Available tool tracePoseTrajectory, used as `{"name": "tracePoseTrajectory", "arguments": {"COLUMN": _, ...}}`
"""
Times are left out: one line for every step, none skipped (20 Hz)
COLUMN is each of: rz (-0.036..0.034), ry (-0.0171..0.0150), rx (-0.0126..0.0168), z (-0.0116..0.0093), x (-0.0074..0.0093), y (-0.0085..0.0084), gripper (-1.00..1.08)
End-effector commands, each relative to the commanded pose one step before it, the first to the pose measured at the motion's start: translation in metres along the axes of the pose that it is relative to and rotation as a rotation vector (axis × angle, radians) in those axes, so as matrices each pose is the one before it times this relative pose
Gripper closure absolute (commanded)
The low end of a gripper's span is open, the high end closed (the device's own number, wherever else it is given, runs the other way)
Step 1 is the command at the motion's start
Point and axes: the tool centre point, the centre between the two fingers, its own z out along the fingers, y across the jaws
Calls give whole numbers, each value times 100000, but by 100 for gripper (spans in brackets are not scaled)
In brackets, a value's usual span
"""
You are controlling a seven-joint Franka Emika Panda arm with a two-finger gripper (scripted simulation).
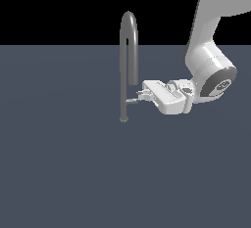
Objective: Turn on the faucet by rotating a designated handle.
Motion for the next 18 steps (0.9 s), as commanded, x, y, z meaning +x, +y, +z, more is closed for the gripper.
{"name": "tracePoseTrajectory", "arguments": {"rz": 2920, "ry": -488, "rx": 384, "z": -7, "x": 2672, "y": 1574, "gripper": 108}}
{"name": "tracePoseTrajectory", "arguments": {"rz": 228, "ry": -72, "rx": -9, "z": -4, "x": 458, "y": 282, "gripper": 108}}
{"name": "tracePoseTrajectory", "arguments": {"rz": 0, "ry": 0, "rx": 0, "z": 0, "x": 0, "y": 0, "gripper": 108}}
{"name": "tracePoseTrajectory", "arguments": {"rz": -2805, "ry": 257, "rx": -502, "z": 33, "x": -1892, "y": -990, "gripper": 108}}
{"name": "tracePoseTrajectory", "arguments": {"rz": 332, "ry": -31, "rx": 58, "z": -1, "x": 621, "y": 94, "gripper": 108}}
{"name": "tracePoseTrajectory", "arguments": {"rz": 332, "ry": -31, "rx": 58, "z": -1, "x": 617, "y": 93, "gripper": 108}}
{"name": "tracePoseTrajectory", "arguments": {"rz": 332, "ry": -31, "rx": 59, "z": -2, "x": 612, "y": 91, "gripper": 108}}
{"name": "tracePoseTrajectory", "arguments": {"rz": 325, "ry": -30, "rx": 58, "z": -2, "x": 604, "y": 90, "gripper": 108}}
{"name": "tracePoseTrajectory", "arguments": {"rz": 318, "ry": -29, "rx": 57, "z": -2, "x": 596, "y": 89, "gripper": 108}}
{"name": "tracePoseTrajectory", "arguments": {"rz": 317, "ry": -29, "rx": 57, "z": -3, "x": 591, "y": 87, "gripper": 108}}
{"name": "tracePoseTrajectory", "arguments": {"rz": 317, "ry": -29, "rx": 57, "z": -4, "x": 586, "y": 85, "gripper": 108}}
{"name": "tracePoseTrajectory", "arguments": {"rz": 310, "ry": -28, "rx": 57, "z": -4, "x": 577, "y": 83, "gripper": 108}}
{"name": "tracePoseTrajectory", "arguments": {"rz": 0, "ry": 0, "rx": 0, "z": 0, "x": 0, "y": 0, "gripper": 108}}
{"name": "tracePoseTrajectory", "arguments": {"rz": -3317, "ry": -49, "rx": -795, "z": 23, "x": -2240, "y": -844, "gripper": 108}}
{"name": "tracePoseTrajectory", "arguments": {"rz": 277, "ry": 2, "rx": 66, "z": -2, "x": 428, "y": -66, "gripper": 108}}
{"name": "tracePoseTrajectory", "arguments": {"rz": 277, "ry": 2, "rx": 66, "z": -2, "x": 425, "y": -66, "gripper": 108}}
{"name": "tracePoseTrajectory", "arguments": {"rz": 269, "ry": 2, "rx": 64, "z": -1, "x": 418, "y": -65, "gripper": 108}}
{"name": "tracePoseTrajectory", "arguments": {"rz": 269, "ry": 2, "rx": 64, "z": -2, "x": 415, "y": -65, "gripper": 108}}
